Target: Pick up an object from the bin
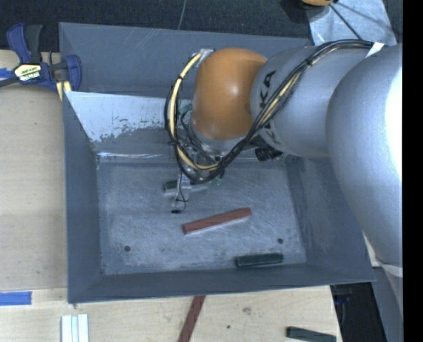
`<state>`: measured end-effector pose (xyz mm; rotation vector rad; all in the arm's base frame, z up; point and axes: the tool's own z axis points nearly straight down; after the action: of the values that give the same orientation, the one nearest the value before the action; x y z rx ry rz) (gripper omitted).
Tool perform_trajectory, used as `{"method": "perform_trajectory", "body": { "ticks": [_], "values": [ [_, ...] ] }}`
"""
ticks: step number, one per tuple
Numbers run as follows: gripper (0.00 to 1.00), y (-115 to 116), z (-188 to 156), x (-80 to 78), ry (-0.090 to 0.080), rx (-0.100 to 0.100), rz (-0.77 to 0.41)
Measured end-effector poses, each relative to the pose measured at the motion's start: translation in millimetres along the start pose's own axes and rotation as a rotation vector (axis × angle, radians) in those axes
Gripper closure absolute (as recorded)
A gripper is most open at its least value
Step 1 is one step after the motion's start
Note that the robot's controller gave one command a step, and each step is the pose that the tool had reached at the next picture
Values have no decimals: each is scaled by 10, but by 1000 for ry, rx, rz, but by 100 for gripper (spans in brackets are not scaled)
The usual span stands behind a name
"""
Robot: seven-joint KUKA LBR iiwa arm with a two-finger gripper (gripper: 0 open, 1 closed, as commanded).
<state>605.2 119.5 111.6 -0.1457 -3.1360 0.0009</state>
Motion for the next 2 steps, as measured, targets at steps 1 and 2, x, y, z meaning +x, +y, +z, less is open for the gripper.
{"method": "perform_trajectory", "body": {
  "ticks": [1,2],
  "values": [
    [0,-143,-4,-102,-5,-1,-237],
    [0,-179,252,-128,-4,-1,-201]
  ]
}}
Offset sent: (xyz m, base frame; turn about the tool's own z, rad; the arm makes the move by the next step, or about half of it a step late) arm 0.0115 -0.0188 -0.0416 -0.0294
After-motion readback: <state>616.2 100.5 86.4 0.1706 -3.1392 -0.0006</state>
